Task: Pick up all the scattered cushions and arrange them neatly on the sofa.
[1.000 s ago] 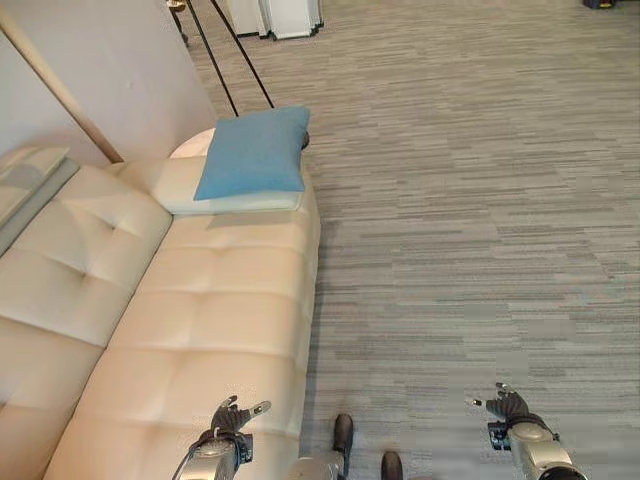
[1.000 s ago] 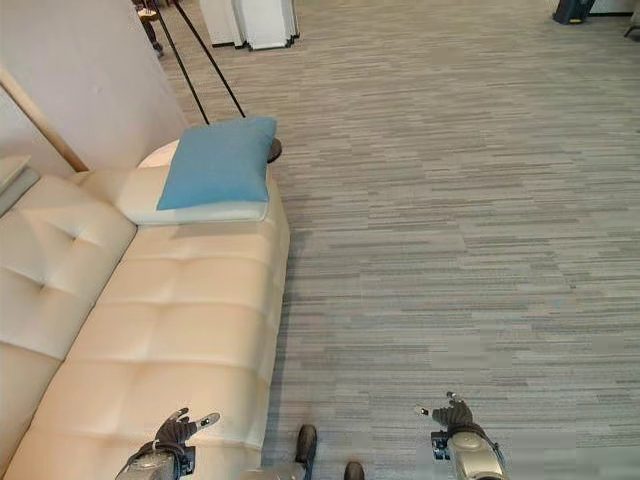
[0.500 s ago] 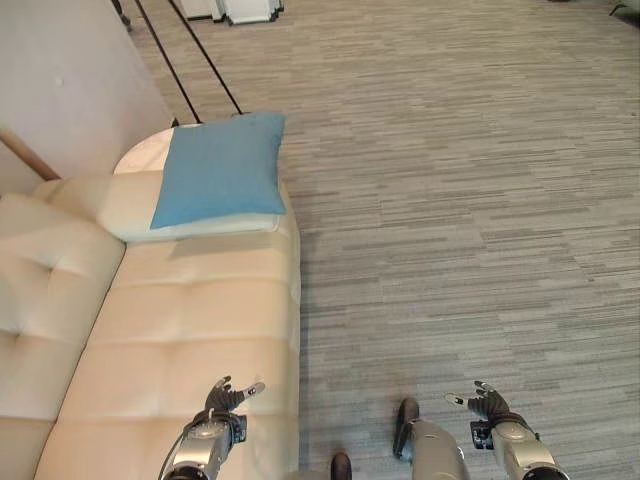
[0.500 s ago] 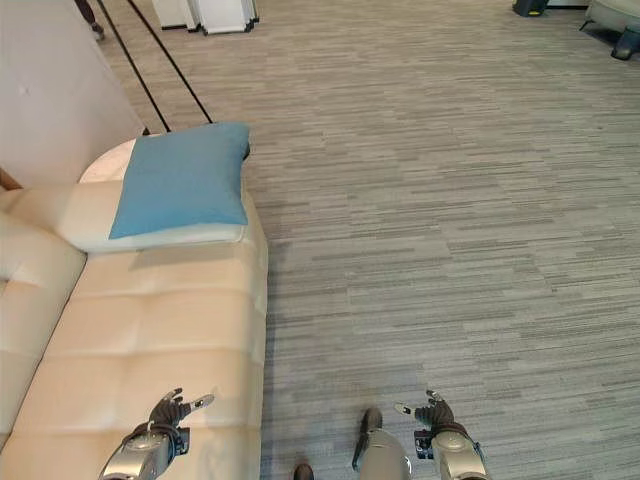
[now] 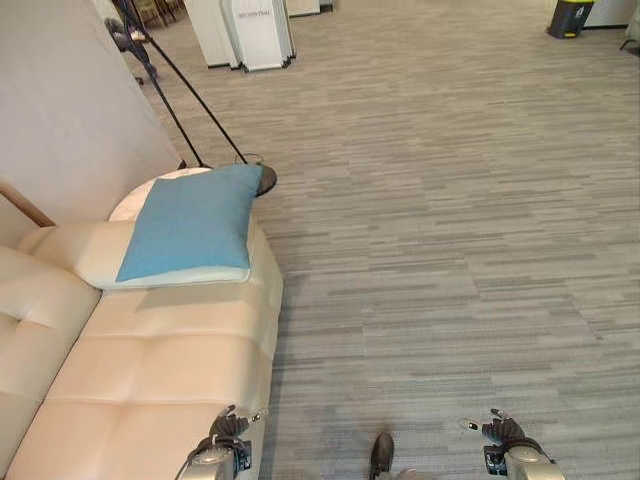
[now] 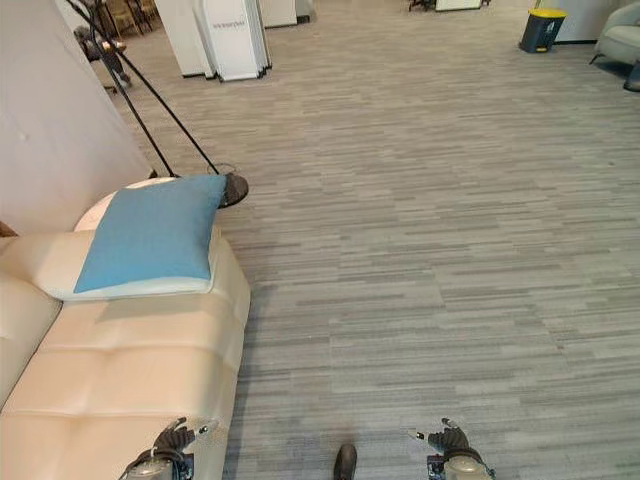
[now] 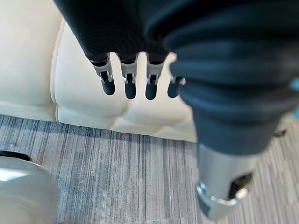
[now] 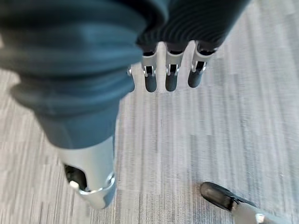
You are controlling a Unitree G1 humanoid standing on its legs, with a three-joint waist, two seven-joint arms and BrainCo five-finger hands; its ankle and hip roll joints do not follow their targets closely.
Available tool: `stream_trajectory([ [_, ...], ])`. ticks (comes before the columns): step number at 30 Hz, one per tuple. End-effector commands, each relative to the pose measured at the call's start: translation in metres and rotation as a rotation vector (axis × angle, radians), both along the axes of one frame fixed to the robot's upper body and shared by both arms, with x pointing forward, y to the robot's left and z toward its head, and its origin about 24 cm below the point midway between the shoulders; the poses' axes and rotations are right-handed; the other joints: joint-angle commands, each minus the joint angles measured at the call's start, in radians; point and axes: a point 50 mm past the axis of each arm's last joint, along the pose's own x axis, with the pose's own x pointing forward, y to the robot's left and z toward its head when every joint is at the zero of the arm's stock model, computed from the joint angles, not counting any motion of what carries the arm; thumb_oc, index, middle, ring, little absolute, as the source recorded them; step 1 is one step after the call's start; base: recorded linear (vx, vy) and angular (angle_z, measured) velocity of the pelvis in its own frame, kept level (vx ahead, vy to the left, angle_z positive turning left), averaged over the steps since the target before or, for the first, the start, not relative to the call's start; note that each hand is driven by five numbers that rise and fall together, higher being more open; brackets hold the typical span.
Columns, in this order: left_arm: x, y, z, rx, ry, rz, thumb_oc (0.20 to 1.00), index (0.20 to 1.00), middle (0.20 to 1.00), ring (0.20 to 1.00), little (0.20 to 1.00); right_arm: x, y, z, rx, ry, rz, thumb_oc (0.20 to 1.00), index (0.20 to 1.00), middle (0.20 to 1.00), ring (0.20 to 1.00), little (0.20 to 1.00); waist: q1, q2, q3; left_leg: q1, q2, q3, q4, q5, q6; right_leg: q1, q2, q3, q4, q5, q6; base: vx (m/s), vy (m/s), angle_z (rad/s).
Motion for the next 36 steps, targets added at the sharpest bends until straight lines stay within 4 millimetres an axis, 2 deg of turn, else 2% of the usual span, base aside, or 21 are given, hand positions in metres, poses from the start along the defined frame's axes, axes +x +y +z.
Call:
stream_trajectory([
  [1, 0.02, 0.01, 0.013, 0.03, -0.083, -0.016, 1.0, 1.0, 1.0, 1.0, 1.0, 0.025, -0.016, 0.019, -0.044, -0.102, -0.023, 1.0, 1.0, 1.0, 1.0, 1.0, 0.005, 0.011, 0.051, 0.056, -0.052, 0.031, -0.222, 0.054, 0.089, 0.1, -0.054, 0.086, 0.015, -0.124, 0.074, 0.39, -0.109, 0.16],
  [2, 0.016, 0.01, 0.011, 0.033, -0.067, -0.018, 1.0, 1.0, 1.0, 1.0, 1.0, 0.027, -0.015, 0.019, -0.044, -0.103, -0.013, 1.0, 1.0, 1.0, 1.0, 1.0, 0.008, 0.004, 0.042, 0.028, -0.076, 0.045, -0.402, 0.014, 0.104, 0.114, -0.057, 0.077, 0.011, -0.13, 0.086, 0.21, -0.033, 0.04],
  [3, 0.016, 0.01, 0.011, 0.033, -0.067, -0.018, 1.0, 1.0, 1.0, 1.0, 1.0, 0.026, -0.015, 0.019, -0.044, -0.102, -0.013, 1.0, 1.0, 1.0, 1.0, 1.0, 0.009, 0.002, 0.043, 0.035, -0.079, 0.047, -0.411, 0.017, 0.105, 0.117, -0.06, 0.078, 0.011, -0.132, 0.087, 0.36, -0.038, 0.0],
  [4, 0.013, 0.009, 0.009, 0.036, -0.057, -0.018, 1.0, 1.0, 1.0, 1.0, 1.0, 0.027, -0.013, 0.019, -0.043, -0.101, 0.0, 1.0, 1.0, 1.0, 1.0, 1.0, 0.012, 0.005, 0.038, 0.037, -0.087, 0.043, -0.534, 0.04, 0.103, 0.132, -0.053, 0.077, 0.01, -0.142, 0.091, 0.26, -0.009, -0.09],
  [6, 0.008, 0.01, 0.006, 0.046, -0.025, -0.022, 1.0, 1.0, 1.0, 1.0, 1.0, 0.026, -0.012, 0.018, -0.056, -0.091, 0.026, 1.0, 1.0, 1.0, 1.0, 1.0, 0.008, 0.023, 0.026, 0.031, -0.074, 0.044, -0.813, 0.181, 0.075, 0.172, -0.021, 0.064, 0.011, -0.169, 0.087, 0.47, -0.003, -0.21],
  [10, 0.003, 0.014, 0.005, 0.052, -0.013, -0.006, 1.0, 1.0, 1.0, 1.0, 1.0, 0.027, -0.01, 0.016, -0.057, -0.081, 0.04, 1.0, 1.0, 1.0, 1.0, 1.0, 0.004, 0.026, 0.015, -0.007, -0.038, 0.203, -0.826, 0.207, 0.04, 0.255, -0.013, 0.052, 0.008, -0.205, 0.1, 0.48, 0.083, 0.45],
  [16, -0.01, 0.018, 0.001, 0.05, 0.017, 0.03, 1.0, 1.0, 1.0, 1.0, 1.0, 0.021, 0.002, 0.008, -0.019, -0.043, 0.059, 1.0, 1.0, 1.0, 1.0, 1.0, 0.038, -0.017, -0.043, 0.048, -0.071, 0.216, -0.826, 0.195, 0.095, 0.292, -0.089, 0.044, 0.064, -0.253, 0.144, 0.46, 0.162, -0.11],
  [18, -0.01, 0.021, 0.002, 0.057, 0.017, 0.034, 1.0, 1.0, 1.0, 1.0, 1.0, 0.019, 0.008, 0.005, -0.008, -0.033, 0.075, 1.0, 1.0, 1.0, 1.0, 1.0, 0.047, -0.041, -0.049, 0.058, -0.09, 0.211, -0.803, 0.155, 0.121, 0.261, -0.128, 0.046, 0.181, -0.212, 0.168, 0.51, 0.278, 0.11],
  [19, -0.009, 0.022, 0.002, 0.058, 0.023, 0.038, 1.0, 1.0, 1.0, 1.0, 1.0, 0.017, 0.011, 0.003, 0.004, -0.018, 0.076, 1.0, 1.0, 1.0, 1.0, 1.0, 0.05, -0.051, -0.043, 0.087, -0.111, 0.199, -0.81, 0.116, 0.152, 0.176, -0.168, 0.051, 0.389, -0.121, 0.201, 0.36, 0.245, 0.32],
  [20, -0.009, 0.022, 0.002, 0.058, 0.023, 0.038, 1.0, 1.0, 1.0, 1.0, 1.0, 0.017, 0.011, 0.003, 0.004, -0.018, 0.076, 1.0, 1.0, 1.0, 1.0, 1.0, 0.051, -0.051, -0.045, 0.085, -0.112, 0.201, -0.81, 0.116, 0.153, 0.171, -0.169, 0.052, 0.394, -0.124, 0.202, 0.28, 0.244, 0.43],
  [22, -0.005, 0.022, 0.003, 0.055, 0.011, 0.042, 1.0, 1.0, 1.0, 1.0, 1.0, 0.02, 0.013, 0.004, 0.007, -0.027, 0.075, 1.0, 1.0, 1.0, 1.0, 1.0, 0.042, -0.05, -0.018, 0.131, -0.136, 0.187, -0.823, 0.089, 0.183, 0.093, -0.216, 0.058, 0.582, 0.027, 0.229, 0.25, 0.247, 0.59],
  [23, -0.002, 0.021, 0.004, 0.056, 0.01, 0.029, 1.0, 1.0, 1.0, 1.0, 1.0, 0.02, 0.014, 0.003, 0.007, -0.025, 0.074, 1.0, 1.0, 1.0, 1.0, 1.0, 0.026, -0.03, 0.011, 0.174, -0.135, 0.163, -0.826, 0.072, 0.198, 0.022, -0.229, 0.072, 0.701, 0.046, 0.205, 0.23, 0.223, 0.63],
  [24, -0.002, 0.021, 0.004, 0.055, 0.009, 0.029, 1.0, 1.0, 1.0, 1.0, 1.0, 0.02, 0.014, 0.004, 0.007, -0.026, 0.074, 1.0, 1.0, 1.0, 1.0, 1.0, 0.026, -0.03, 0.012, 0.174, -0.136, 0.162, -0.826, 0.07, 0.198, 0.018, -0.231, 0.073, 0.709, 0.043, 0.205, 0.21, 0.187, 0.64],
  [25, 0.006, 0.02, 0.007, 0.061, -0.013, 0.016, 1.0, 1.0, 1.0, 1.0, 1.0, 0.021, 0.015, 0.004, 0.01, -0.034, 0.07, 1.0, 1.0, 1.0, 1.0, 1.0, 0.013, -0.004, 0.039, 0.199, -0.119, 0.135, -0.826, 0.066, 0.2, -0.096, -0.186, 0.104, 0.719, -0.056, 0.164, 0.16, 0.086, 0.81],
  [26, 0.008, 0.019, 0.008, 0.058, -0.023, 0.014, 1.0, 1.0, 1.0, 1.0, 1.0, 0.02, 0.015, 0.003, 0.014, -0.031, 0.063, 1.0, 1.0, 1.0, 1.0, 1.0, 0.009, 0.009, 0.05, 0.219, -0.112, 0.12, -0.826, 0.066, 0.196, -0.116, -0.178, 0.091, 0.68, -0.101, 0.149, 0.17, 0.085, 0.82],
  [27, 0.009, 0.019, 0.008, 0.058, -0.024, 0.014, 1.0, 1.0, 1.0, 1.0, 1.0, 0.02, 0.015, 0.003, 0.013, -0.032, 0.063, 1.0, 1.0, 1.0, 1.0, 1.0, 0.008, 0.01, 0.05, 0.218, -0.112, 0.119, -0.826, 0.067, 0.195, -0.115, -0.177, 0.089, 0.678, -0.1, 0.148, 0.22, 0.034, 0.91],
  [28, 0.013, 0.017, 0.009, 0.053, -0.035, 0.005, 1.0, 1.0, 1.0, 1.0, 1.0, 0.017, 0.013, 0.002, 0.007, -0.024, 0.049, 1.0, 1.0, 1.0, 1.0, 1.0, 0.004, 0.027, 0.07, 0.246, -0.101, 0.086, -0.826, 0.063, 0.188, -0.153, -0.15, 0.096, 0.571, -0.143, 0.128, 0.13, 0.009, 0.62],
  [30, 0.013, 0.015, 0.009, 0.049, -0.034, -0.004, 1.0, 1.0, 1.0, 1.0, 1.0, 0.016, 0.012, 0.002, 0.005, -0.02, 0.043, 1.0, 1.0, 1.0, 1.0, 1.0, 0.0, 0.03, 0.077, 0.259, -0.099, 0.071, -0.826, 0.059, 0.185, -0.165, -0.115, 0.132, 0.482, -0.134, 0.13, 0.17, -0.013, 0.65],
  [31, 0.014, 0.016, 0.009, 0.051, -0.035, -0.011, 1.0, 1.0, 1.0, 1.0, 1.0, 0.015, 0.012, 0.001, 0.005, -0.017, 0.037, 1.0, 1.0, 1.0, 1.0, 1.0, -0.002, 0.028, 0.083, 0.272, -0.1, 0.059, -0.826, 0.054, 0.182, -0.161, -0.089, 0.167, 0.399, -0.118, 0.137, 0.34, -0.088, 0.58],
  [32, 0.014, 0.017, 0.009, 0.052, -0.036, -0.012, 1.0, 1.0, 1.0, 1.0, 1.0, 0.01, 0.01, -0.001, 0.008, 0.0, 0.03, 1.0, 1.0, 1.0, 1.0, 1.0, -0.008, 0.018, 0.092, 0.298, -0.108, 0.021, -0.826, 0.04, 0.176, -0.179, -0.036, 0.266, 0.197, -0.05, 0.16, 0.26, -0.078, 0.34],
  [36, 0.017, 0.022, 0.011, 0.061, -0.044, -0.002, 1.0, 1.0, 1.0, 1.0, 1.0, 0.005, 0.005, -0.002, -0.003, 0.018, 0.011, 1.0, 1.0, 1.0, 1.0, 1.0, -0.011, -0.004, 0.093, 0.343, -0.126, -0.032, -0.824, 0.002, 0.157, -0.206, -0.029, 0.275, 0.001, 0.045, 0.198, 0.36, -0.104, 0.45],
])
